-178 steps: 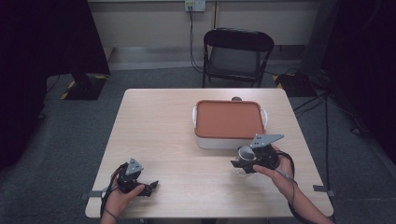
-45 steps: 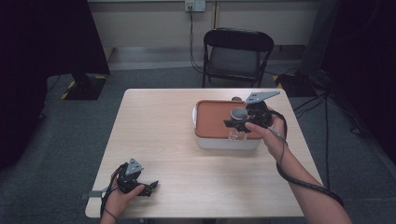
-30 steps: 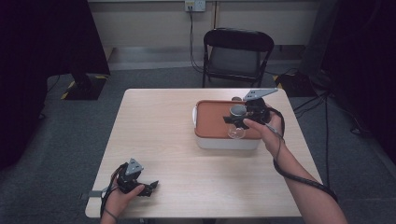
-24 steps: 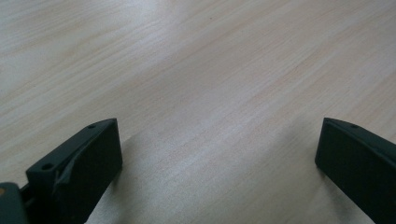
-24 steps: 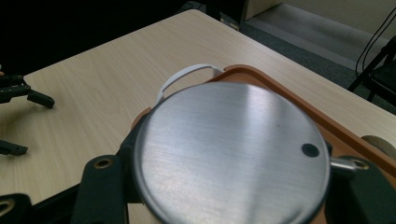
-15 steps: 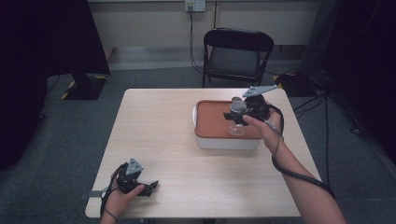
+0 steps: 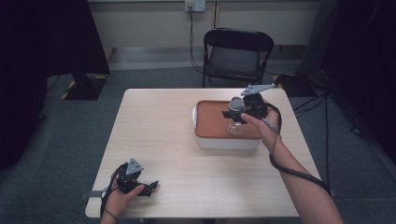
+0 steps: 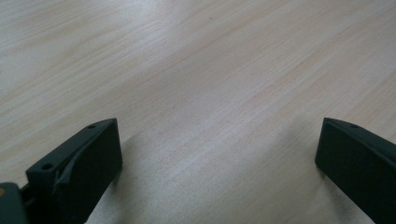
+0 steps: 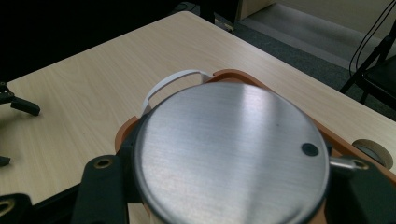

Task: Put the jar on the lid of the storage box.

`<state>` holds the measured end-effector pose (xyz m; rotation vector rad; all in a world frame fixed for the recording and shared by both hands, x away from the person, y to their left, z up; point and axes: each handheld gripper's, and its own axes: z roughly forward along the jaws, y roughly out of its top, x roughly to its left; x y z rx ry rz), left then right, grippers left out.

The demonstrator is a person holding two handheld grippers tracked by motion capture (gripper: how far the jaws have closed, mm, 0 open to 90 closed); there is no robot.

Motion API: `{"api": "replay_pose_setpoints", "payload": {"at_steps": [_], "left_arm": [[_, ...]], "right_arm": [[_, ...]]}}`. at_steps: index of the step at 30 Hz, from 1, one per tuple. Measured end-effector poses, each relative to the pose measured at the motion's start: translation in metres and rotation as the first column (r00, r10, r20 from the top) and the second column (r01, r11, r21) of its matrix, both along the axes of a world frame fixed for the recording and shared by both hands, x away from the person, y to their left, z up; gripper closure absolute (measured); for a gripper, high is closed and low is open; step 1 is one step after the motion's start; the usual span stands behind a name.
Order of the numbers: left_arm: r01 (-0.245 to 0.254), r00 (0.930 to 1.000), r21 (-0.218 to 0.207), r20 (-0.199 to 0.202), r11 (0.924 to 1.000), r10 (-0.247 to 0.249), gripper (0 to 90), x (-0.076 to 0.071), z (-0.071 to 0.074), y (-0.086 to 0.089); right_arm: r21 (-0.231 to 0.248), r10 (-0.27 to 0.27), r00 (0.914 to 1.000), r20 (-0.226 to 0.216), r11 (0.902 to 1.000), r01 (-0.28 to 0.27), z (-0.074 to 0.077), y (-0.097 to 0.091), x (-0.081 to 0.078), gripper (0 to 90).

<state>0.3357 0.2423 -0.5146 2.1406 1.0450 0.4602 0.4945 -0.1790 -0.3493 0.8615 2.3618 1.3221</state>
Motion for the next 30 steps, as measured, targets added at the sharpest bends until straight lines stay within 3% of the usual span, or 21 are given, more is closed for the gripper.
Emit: {"api": "replay_pose_setpoints", "payload": {"at_steps": [30], "left_arm": [[0.000,1.0000,0.000,0.000,1.0000,0.000,0.2,0.000,0.000,0.000]], "right_arm": [[-0.004,-0.037,0.9992,0.013,0.9993,0.037,-0.002,0.003,0.017,38.5]]}}
